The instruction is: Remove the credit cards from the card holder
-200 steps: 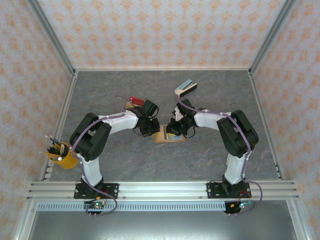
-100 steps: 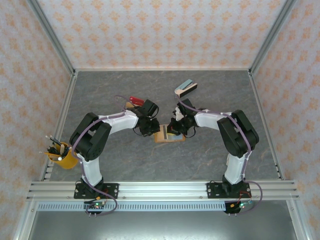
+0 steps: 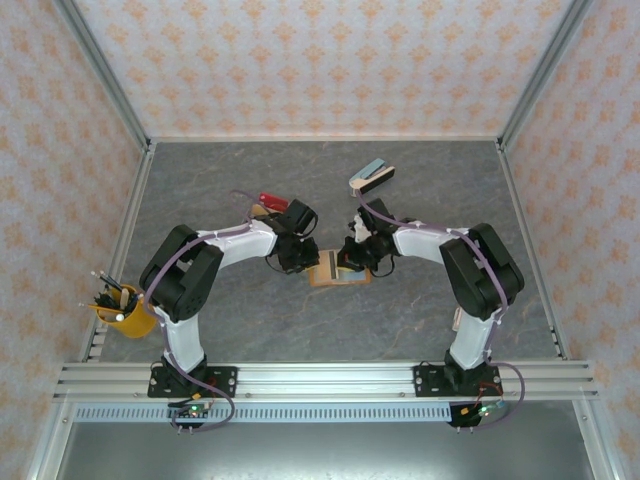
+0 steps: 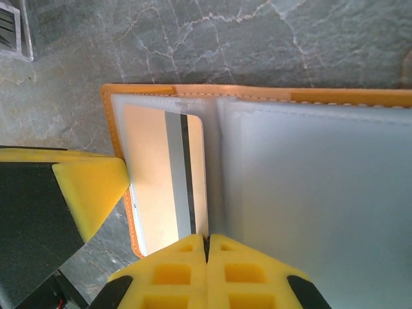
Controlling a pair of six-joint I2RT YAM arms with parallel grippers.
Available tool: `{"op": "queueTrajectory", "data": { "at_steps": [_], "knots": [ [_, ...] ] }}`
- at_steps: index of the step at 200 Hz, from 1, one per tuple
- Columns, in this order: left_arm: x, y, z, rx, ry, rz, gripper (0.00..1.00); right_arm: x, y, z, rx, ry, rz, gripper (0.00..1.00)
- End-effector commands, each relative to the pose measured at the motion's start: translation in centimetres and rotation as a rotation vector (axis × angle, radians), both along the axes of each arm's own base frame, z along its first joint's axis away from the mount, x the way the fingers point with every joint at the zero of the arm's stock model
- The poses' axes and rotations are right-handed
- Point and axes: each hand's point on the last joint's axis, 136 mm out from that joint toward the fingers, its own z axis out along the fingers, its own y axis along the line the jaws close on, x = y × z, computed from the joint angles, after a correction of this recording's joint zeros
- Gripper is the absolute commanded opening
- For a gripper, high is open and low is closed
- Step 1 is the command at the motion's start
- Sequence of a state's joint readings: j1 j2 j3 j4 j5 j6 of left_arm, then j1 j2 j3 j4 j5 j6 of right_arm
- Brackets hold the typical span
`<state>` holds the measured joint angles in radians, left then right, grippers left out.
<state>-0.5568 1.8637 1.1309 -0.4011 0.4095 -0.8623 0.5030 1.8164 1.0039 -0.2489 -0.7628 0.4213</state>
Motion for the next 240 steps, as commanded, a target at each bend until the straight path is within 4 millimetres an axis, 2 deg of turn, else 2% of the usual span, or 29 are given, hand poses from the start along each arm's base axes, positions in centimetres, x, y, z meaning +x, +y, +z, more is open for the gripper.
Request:
{"op": "queueTrajectory", "data": {
  "at_steps": [1, 40, 70, 98, 124, 151, 174, 202, 240],
  "knots": [
    [-0.4, 1.0, -1.0, 0.065, 0.026, -0.010, 0.12, -0.1, -1.1, -0.3, -0.055, -0.011, -0.006, 0.00],
    [-0.2, 0.8, -0.4, 0.062, 0.015, -0.022, 0.11, 0.1, -1.5, -0.4, -0.086, -0.015, -0.008, 0.00],
    [0.2, 0.4, 0.8, 0.038, -0.015, -0.032, 0.10, 0.1, -1.5, -0.2, -0.084, -0.022, -0.004, 0.00],
    [0.9, -0.7, 2.8, -0.032, -0.070, -0.048, 0.11, 0.0, -1.0, -0.1, -0.054, -0.012, 0.007, 0.00],
    [1.1, -2.0, 3.8, -0.099, -0.094, -0.070, 0.11, -0.1, -0.6, -0.2, -0.031, 0.001, 0.014, 0.07],
    [1.0, -2.5, 2.8, -0.107, -0.066, -0.078, 0.10, -0.2, -0.5, -0.3, -0.024, 0.007, 0.016, 0.14],
    [0.7, -1.9, 1.4, -0.064, -0.026, -0.067, 0.09, -0.2, -0.4, -0.5, -0.023, 0.011, 0.017, 0.19],
    [0.1, -0.9, -0.2, -0.002, 0.013, -0.053, 0.07, 0.0, -0.2, -0.6, -0.015, 0.014, 0.017, 0.20],
    [-0.5, 0.1, -1.0, 0.041, 0.033, -0.040, 0.07, 0.1, 0.2, -0.7, 0.012, 0.021, 0.017, 0.20]
  ]
}}
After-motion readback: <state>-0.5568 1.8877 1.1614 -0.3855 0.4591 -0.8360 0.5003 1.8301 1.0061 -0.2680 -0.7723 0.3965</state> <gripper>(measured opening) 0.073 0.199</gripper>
